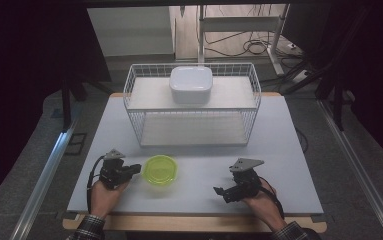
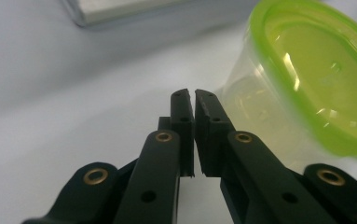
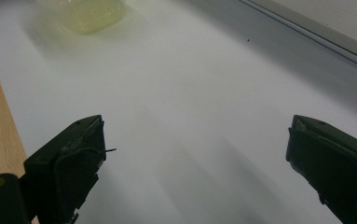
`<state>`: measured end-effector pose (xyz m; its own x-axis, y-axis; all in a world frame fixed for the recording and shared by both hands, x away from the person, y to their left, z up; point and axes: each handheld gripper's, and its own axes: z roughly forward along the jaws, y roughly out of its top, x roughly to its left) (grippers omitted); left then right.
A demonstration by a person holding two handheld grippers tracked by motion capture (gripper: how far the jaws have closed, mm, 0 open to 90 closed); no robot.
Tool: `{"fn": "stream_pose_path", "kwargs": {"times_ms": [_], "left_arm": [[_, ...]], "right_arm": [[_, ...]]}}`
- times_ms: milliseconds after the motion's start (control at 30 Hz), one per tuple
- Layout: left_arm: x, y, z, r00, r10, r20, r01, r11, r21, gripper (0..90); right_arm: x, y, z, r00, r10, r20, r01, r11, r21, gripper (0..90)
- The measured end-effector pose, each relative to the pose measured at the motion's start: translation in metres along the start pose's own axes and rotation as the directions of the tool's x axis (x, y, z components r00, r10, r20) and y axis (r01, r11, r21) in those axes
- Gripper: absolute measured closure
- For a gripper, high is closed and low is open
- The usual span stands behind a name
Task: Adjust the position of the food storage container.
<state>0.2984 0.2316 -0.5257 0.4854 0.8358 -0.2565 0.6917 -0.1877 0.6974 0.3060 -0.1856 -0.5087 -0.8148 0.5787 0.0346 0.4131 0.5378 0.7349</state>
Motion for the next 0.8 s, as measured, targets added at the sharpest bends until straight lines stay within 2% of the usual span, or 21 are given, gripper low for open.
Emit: {"fn": "stream_pose_path", "kwargs": {"times_ms": [233, 533, 800], "left_arm": [[-0.011, 0.002, 0.009, 0.9986, 0.047, 0.024, -0.048, 0.9982, 0.036, 88.6], [-0.019, 0.001, 0.017, 0.9963, 0.050, 0.070, -0.055, 0.9962, 0.067, 89.7], [-0.034, 0.001, 0.026, 0.9901, 0.081, 0.115, -0.092, 0.9916, 0.091, 89.6]], "right_arm": [[0.000, 0.000, 0.000, 1.0000, 0.001, 0.000, -0.001, 1.000, 0.002, 5.0], [0.000, -0.001, 0.001, 1.0000, 0.000, 0.001, 0.000, 1.000, 0.009, 5.0], [0.000, -0.001, 0.002, 1.0000, 0.000, 0.002, 0.000, 1.000, 0.014, 5.0]]}}
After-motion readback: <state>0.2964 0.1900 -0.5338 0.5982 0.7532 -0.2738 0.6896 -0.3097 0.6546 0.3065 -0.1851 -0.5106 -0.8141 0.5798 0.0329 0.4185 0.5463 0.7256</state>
